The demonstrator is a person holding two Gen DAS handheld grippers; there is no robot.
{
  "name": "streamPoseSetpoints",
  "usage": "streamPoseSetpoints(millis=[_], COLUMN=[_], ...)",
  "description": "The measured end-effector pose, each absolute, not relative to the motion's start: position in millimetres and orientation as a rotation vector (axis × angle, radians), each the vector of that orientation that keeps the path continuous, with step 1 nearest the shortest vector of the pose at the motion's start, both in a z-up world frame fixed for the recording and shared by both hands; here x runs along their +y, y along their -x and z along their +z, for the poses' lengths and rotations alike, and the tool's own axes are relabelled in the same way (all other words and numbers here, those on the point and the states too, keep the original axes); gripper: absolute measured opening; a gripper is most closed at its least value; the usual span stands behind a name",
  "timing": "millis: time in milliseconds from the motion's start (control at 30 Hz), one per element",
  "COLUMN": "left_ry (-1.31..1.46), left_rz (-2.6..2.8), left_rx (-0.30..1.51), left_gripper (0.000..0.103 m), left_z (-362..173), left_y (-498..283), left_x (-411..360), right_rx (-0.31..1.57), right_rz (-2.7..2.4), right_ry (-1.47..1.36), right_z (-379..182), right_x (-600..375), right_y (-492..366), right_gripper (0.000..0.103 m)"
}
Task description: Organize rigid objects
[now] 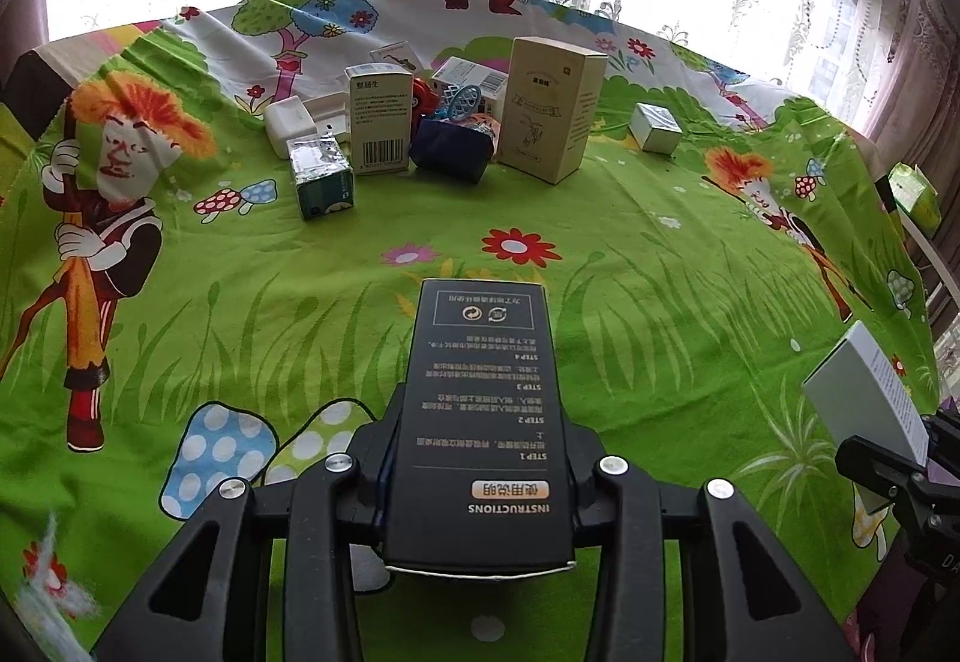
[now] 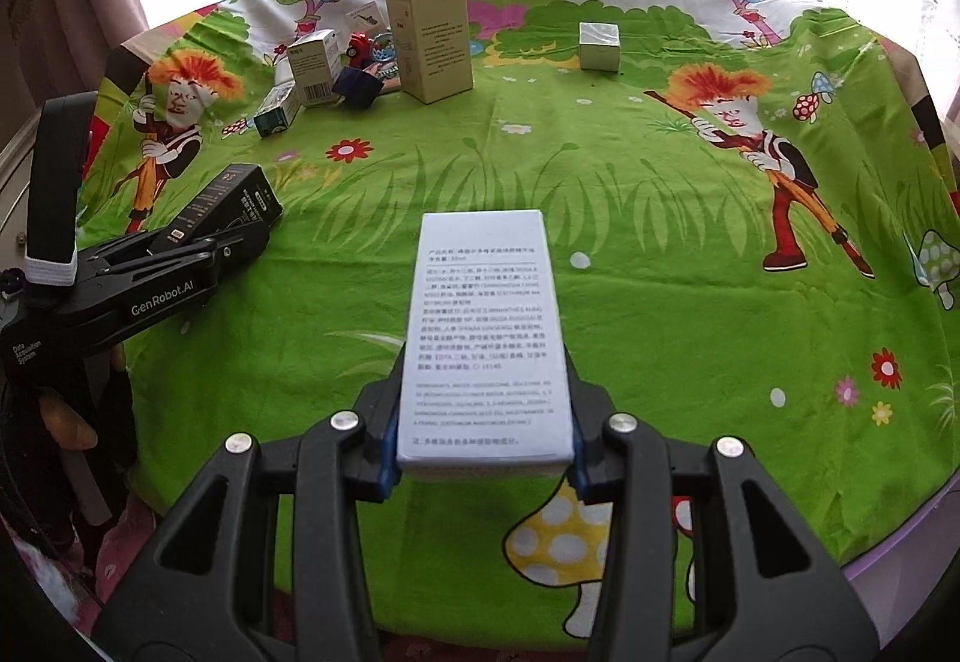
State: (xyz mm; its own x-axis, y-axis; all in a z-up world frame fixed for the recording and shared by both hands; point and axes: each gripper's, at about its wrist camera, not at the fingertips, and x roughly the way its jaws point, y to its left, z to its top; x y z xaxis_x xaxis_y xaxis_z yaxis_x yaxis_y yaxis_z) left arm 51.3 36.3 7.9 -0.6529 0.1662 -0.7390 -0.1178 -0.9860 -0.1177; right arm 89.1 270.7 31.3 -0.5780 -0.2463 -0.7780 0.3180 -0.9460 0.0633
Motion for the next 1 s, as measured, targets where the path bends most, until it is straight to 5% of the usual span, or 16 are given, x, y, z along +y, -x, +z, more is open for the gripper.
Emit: streamPoseSetpoints(millis=[400, 1000], left_ry=[1.110, 1.076], left_rz=[2.743, 2.621], left_rx=[-0.168, 0.083], left_gripper=[0.041, 0.041], left_z=[26, 42], left_y=[-128, -185], left_x=[19, 90], right_rx=[0.068, 0.023], right_rz=[-2.546, -2.558], right_ry=[-1.175, -1.124], right_z=[51, 70], right_x=[291, 332], right_y=[-130, -186], right_gripper=[0.045, 0.045])
